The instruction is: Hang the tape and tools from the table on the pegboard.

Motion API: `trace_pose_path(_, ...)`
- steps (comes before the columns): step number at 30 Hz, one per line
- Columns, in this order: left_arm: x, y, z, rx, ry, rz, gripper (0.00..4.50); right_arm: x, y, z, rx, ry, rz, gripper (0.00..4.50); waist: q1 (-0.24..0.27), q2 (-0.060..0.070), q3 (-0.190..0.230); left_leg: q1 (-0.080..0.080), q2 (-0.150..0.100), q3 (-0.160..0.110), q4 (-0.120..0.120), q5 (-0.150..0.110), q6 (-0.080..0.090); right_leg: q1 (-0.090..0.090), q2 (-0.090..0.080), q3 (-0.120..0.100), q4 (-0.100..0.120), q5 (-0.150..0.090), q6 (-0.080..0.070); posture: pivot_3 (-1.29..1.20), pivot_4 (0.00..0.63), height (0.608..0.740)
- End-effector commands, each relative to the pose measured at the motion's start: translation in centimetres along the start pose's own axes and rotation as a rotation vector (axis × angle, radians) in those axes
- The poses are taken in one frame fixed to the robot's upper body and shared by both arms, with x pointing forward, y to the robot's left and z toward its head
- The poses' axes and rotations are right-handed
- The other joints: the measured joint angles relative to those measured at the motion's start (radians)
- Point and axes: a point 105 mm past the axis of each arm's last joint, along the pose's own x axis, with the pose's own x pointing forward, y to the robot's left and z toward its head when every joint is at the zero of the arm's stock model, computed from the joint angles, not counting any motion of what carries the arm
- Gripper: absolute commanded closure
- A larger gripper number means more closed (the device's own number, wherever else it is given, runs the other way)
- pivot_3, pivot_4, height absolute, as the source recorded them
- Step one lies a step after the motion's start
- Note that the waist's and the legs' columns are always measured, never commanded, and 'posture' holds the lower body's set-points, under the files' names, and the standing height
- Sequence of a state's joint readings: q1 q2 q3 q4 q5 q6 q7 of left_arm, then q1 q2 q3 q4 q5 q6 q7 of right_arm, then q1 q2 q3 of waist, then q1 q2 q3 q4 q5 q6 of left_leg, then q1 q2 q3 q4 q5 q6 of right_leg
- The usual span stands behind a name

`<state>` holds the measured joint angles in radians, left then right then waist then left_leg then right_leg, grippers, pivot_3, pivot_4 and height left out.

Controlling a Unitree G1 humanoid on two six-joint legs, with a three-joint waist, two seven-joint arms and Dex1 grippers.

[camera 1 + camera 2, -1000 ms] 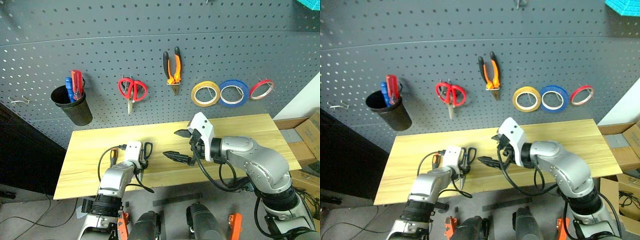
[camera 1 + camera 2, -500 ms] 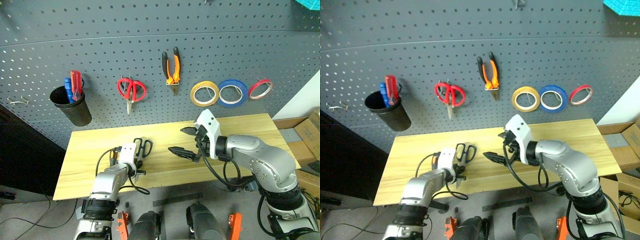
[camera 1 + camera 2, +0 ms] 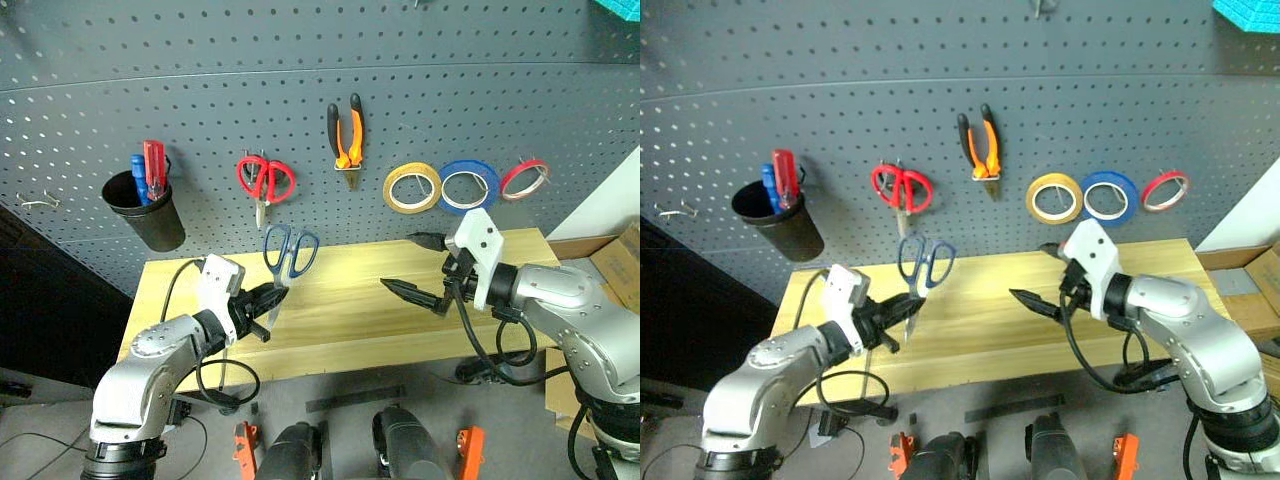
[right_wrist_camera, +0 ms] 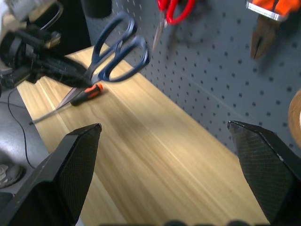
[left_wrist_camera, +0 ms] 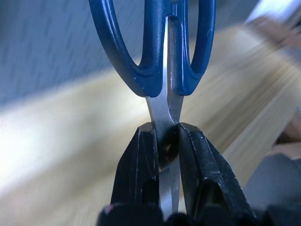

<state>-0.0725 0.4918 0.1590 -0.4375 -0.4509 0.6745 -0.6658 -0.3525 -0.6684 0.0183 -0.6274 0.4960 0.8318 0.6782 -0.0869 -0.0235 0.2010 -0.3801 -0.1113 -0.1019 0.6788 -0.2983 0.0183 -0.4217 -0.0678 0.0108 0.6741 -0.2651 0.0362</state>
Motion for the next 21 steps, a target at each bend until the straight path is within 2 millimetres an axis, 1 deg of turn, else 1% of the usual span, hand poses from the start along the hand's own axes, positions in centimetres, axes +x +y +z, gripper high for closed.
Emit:
trace_pose_path(1,-0.7,-0.2,3.6,0.150,-0.119,0.004,4.16,-0.6,0.2,1.4,-0.054,-0.049,0.012,0.00,0.000,0.000,0.000,0.000,0.000,0.000,0.000,0.000,0.000,0.000,0.000,0.000,0.000,0.000,0.000,-0.21,0.195,0.740)
trace_pose_path(4,-0.7,0.2,5.2,0.171,-0.187,0.035,4.16,-0.5,0.4,1.4,-0.057,-0.050,0.031,0.00,0.002,0.000,0.000,0.000,0.000,0.000,0.000,0.000,0.000,0.000,0.000,0.000,0.000,0.000,0.000,-0.21,0.194,0.740)
trace_pose_path(6,-0.7,1.1,6.4,0.163,-0.239,0.094,4.16,-0.3,0.3,1.4,-0.059,-0.050,0.035,0.00,0.003,0.000,0.000,0.000,0.000,0.000,0.000,0.000,0.000,0.000,0.000,0.000,0.000,0.000,0.000,-0.21,0.194,0.740)
trace_pose_path(8,-0.6,2.1,7.0,0.128,-0.269,0.148,4.16,-0.3,0.2,1.5,-0.060,-0.050,0.035,0.00,0.004,0.000,0.000,0.000,0.000,0.000,0.000,0.000,0.000,0.000,0.000,0.000,0.000,0.000,0.000,-0.20,0.194,0.740)
trace_pose_path(11,-0.1,2.6,7.4,0.089,-0.289,0.168,4.16,-0.1,-0.1,1.9,-0.060,-0.061,0.030,0.00,0.003,0.000,0.000,0.000,0.000,0.000,0.000,0.000,0.000,0.000,0.000,0.000,0.000,0.000,0.000,-0.20,0.194,0.740)
trace_pose_path(13,0.6,2.6,7.5,0.066,-0.297,0.160,4.16,0.0,-0.4,2.4,-0.056,-0.080,0.028,0.00,0.003,0.000,0.000,0.000,0.000,0.000,0.000,0.000,0.000,0.000,0.000,0.000,0.000,0.000,0.000,-0.20,0.194,0.740)
trace_pose_path(18,1.6,2.7,7.0,0.014,-0.287,0.143,4.16,0.3,-0.4,3.1,-0.060,-0.094,0.041,0.00,0.003,-0.001,0.000,0.000,0.000,0.000,0.000,0.000,0.000,0.000,0.000,0.000,0.000,0.000,0.000,-0.22,0.196,0.740)
trace_pose_path(21,2.1,3.1,7.1,0.009,-0.296,0.151,4.16,0.4,-0.4,3.2,-0.061,-0.095,0.042,0.00,0.003,-0.001,0.000,0.000,0.000,0.000,0.000,0.000,0.000,0.000,0.000,0.000,-0.001,0.000,0.000,-0.22,0.196,0.740)
